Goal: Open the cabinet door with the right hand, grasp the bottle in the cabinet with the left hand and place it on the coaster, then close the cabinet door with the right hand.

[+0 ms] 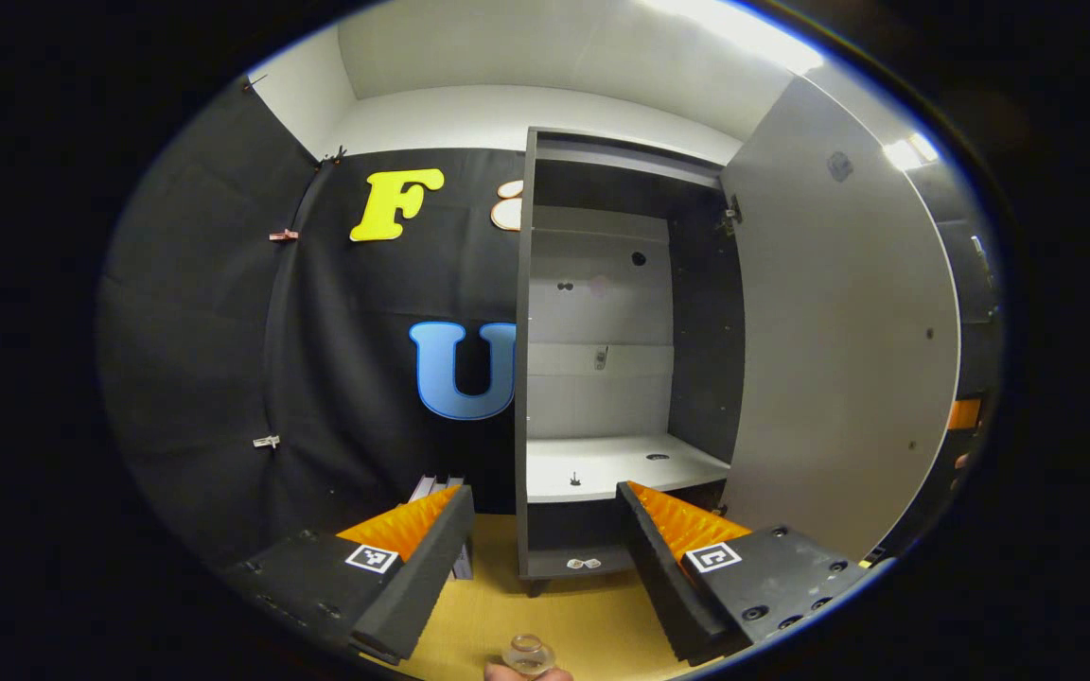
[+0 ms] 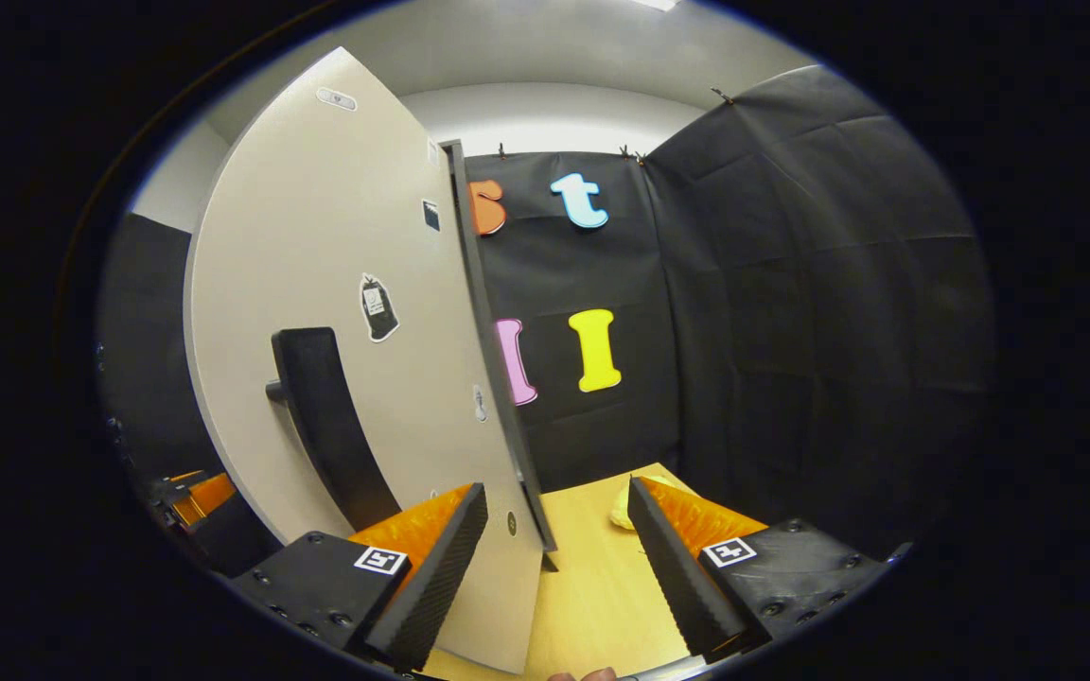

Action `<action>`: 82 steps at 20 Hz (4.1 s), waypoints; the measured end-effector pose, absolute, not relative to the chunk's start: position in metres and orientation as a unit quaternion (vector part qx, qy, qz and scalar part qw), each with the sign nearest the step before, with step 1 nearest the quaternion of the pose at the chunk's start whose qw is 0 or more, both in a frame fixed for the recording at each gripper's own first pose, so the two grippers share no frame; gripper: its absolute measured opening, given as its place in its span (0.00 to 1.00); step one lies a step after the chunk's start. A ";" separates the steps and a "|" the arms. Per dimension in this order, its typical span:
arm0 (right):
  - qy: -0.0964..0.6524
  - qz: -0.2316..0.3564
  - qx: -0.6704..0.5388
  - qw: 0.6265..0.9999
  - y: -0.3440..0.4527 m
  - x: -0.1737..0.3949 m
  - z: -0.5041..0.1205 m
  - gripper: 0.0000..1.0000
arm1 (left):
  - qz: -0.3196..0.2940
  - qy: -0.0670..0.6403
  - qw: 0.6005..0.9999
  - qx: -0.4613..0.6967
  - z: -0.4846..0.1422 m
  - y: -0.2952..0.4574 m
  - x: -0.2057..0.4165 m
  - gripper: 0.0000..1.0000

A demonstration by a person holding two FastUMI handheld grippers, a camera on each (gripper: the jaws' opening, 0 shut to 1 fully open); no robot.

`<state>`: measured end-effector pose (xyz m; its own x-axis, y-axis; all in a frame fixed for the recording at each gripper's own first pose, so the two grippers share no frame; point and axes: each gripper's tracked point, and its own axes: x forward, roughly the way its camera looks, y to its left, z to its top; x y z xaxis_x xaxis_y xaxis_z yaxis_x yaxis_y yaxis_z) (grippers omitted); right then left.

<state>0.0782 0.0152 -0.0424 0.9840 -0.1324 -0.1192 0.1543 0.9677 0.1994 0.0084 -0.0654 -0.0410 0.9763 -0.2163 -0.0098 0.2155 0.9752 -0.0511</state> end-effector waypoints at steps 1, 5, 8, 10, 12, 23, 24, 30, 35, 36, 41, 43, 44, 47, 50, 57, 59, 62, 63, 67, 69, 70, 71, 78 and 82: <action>0.055 -0.063 0.106 0.991 0.022 0.079 -0.043 0.97 | -0.107 0.008 0.994 -0.025 -0.041 -0.064 0.009 0.95; 0.058 -0.022 0.108 0.992 0.047 0.083 -0.042 0.97 | -0.097 0.009 0.995 -0.027 -0.043 -0.054 0.012 0.95; 0.061 0.008 0.111 0.992 0.066 0.088 -0.044 0.97 | -0.089 0.006 0.996 -0.026 -0.043 -0.047 0.013 0.95; 0.062 0.028 0.115 0.991 0.078 0.094 -0.046 0.98 | -0.084 0.003 0.996 -0.026 -0.043 -0.042 0.014 0.95; 0.069 0.056 0.111 0.990 0.100 0.104 -0.053 0.97 | -0.080 0.002 0.996 -0.026 -0.043 -0.039 0.013 0.92; 0.057 0.107 0.072 0.990 0.116 0.109 -0.049 0.98 | -0.054 -0.018 0.998 -0.031 -0.031 -0.047 0.003 0.95; 0.050 0.096 0.060 0.992 0.106 0.109 -0.046 0.98 | -0.055 -0.018 0.998 -0.031 -0.031 -0.054 0.002 0.92; 0.031 0.078 0.019 0.996 0.074 0.118 -0.038 0.98 | -0.065 -0.025 0.998 -0.008 -0.030 -0.103 0.008 0.94; 0.018 0.075 0.016 0.997 0.051 0.113 -0.036 0.98 | -0.071 -0.024 0.997 -0.026 -0.036 -0.141 0.010 0.95; 0.018 0.077 0.017 0.997 0.046 0.111 -0.036 0.98 | -0.073 -0.026 0.997 -0.027 -0.037 -0.148 0.010 0.95; 0.028 0.089 0.022 0.995 0.026 0.106 -0.045 0.98 | -0.072 -0.029 0.996 -0.038 -0.043 -0.177 0.016 0.95; 0.030 0.092 0.028 0.995 0.017 0.105 -0.046 0.98 | -0.067 -0.025 0.997 -0.034 -0.044 -0.184 0.020 0.95; 0.030 0.093 0.029 0.995 0.012 0.105 -0.047 0.98 | -0.065 -0.023 0.997 -0.029 -0.045 -0.188 0.023 0.95; 0.030 0.093 0.035 0.995 -0.002 0.108 -0.047 0.98 | -0.061 -0.018 0.998 -0.022 -0.049 -0.198 0.028 0.95; 0.030 0.090 0.039 0.995 -0.016 0.108 -0.047 0.98 | -0.063 -0.019 0.998 -0.025 -0.049 -0.211 0.030 0.95; 0.030 0.089 0.048 0.994 -0.036 0.112 -0.048 0.98 | -0.069 -0.017 0.997 -0.015 -0.053 -0.236 0.028 0.94; 0.029 0.090 0.052 0.994 -0.037 0.113 -0.046 0.98 | -0.074 -0.017 0.997 -0.017 -0.056 -0.245 0.026 0.95; 0.027 0.096 0.049 0.994 -0.039 0.112 -0.046 0.98 | -0.078 -0.019 0.997 -0.019 -0.056 -0.252 0.025 0.95; 0.028 0.098 0.049 0.994 -0.039 0.112 -0.047 0.98 | -0.078 -0.019 0.997 -0.019 -0.056 -0.254 0.025 0.95; 0.025 0.101 0.053 0.993 -0.046 0.111 -0.045 0.98 | -0.079 -0.017 0.996 -0.026 -0.060 -0.259 0.026 0.95; 0.025 0.099 0.060 0.993 -0.051 0.112 -0.045 0.98 | -0.075 -0.013 0.997 -0.026 -0.062 -0.259 0.026 0.95; 0.025 0.097 0.062 0.993 -0.054 0.112 -0.046 0.98 | -0.075 -0.012 0.997 -0.026 -0.063 -0.260 0.025 0.95; 0.027 0.095 0.063 0.993 -0.057 0.113 -0.048 0.98 | -0.074 -0.011 0.997 -0.025 -0.064 -0.260 0.025 0.95; 0.034 0.102 0.069 0.992 -0.058 0.108 -0.053 0.98 | -0.072 -0.006 0.997 -0.017 -0.073 -0.264 0.025 0.95; 0.035 0.101 0.068 0.992 -0.060 0.108 -0.054 0.98 | -0.071 -0.005 0.997 -0.020 -0.075 -0.265 0.024 0.95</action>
